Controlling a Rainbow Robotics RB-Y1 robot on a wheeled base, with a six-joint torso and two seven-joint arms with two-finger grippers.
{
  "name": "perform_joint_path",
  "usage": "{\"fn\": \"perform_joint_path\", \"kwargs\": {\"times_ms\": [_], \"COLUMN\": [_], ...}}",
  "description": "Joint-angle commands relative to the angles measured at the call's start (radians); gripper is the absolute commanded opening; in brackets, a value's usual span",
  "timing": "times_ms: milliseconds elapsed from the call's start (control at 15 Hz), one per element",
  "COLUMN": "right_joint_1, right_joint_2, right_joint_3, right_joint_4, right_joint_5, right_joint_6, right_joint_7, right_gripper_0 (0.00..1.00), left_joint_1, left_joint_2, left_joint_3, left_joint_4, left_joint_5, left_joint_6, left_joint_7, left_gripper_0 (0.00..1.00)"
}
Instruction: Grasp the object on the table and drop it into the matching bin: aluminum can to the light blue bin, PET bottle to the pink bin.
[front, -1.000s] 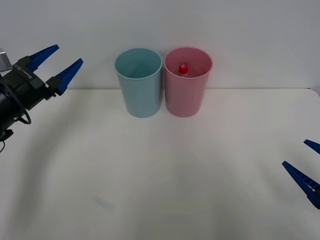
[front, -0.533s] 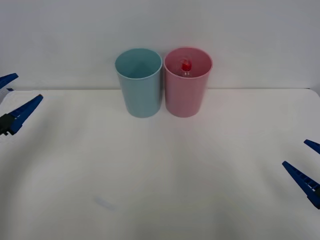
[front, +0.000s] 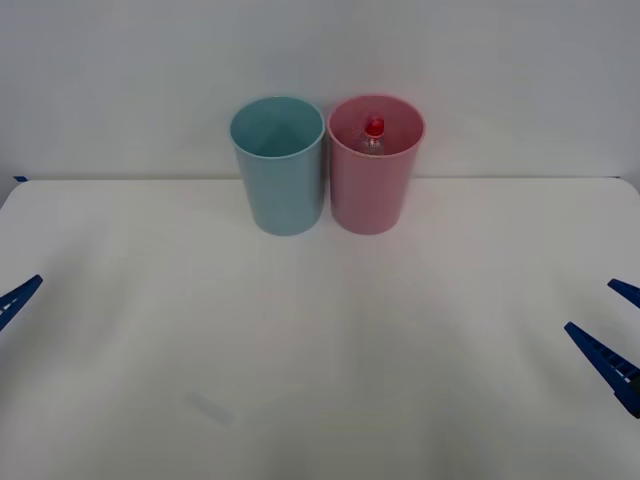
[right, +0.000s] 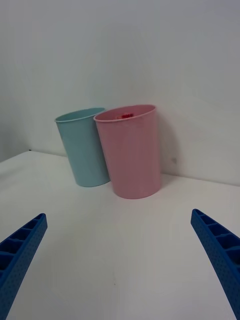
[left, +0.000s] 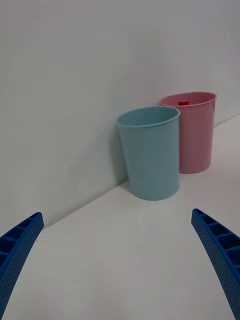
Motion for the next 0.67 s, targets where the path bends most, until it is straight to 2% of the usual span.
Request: {"fn": "perform_joint_path", "kwargs": {"times_ms": [67,667], "right_joint_1": [0.0,0.0], "right_joint_2": [0.0,0.0], "right_joint_3": [0.0,0.0], "right_joint_4": [0.0,0.0], "right_joint_5": [0.0,0.0], "right_joint_6": [0.0,0.0], "right_joint_7": [0.0,0.0], "right_gripper_0": [1.0,1.0], "left_joint_1": [0.056,0.085], "left_joint_2": [0.008,0.007], "left_joint_3": [0.003,-0.009], "left_joint_4": [0.0,0.0], "left_joint_5": [0.022,0.025], "left_joint_6": [-0.024,-0.034], "left_joint_7": [-0.012,-0.009], "left_gripper_0": [1.0,1.0]}}
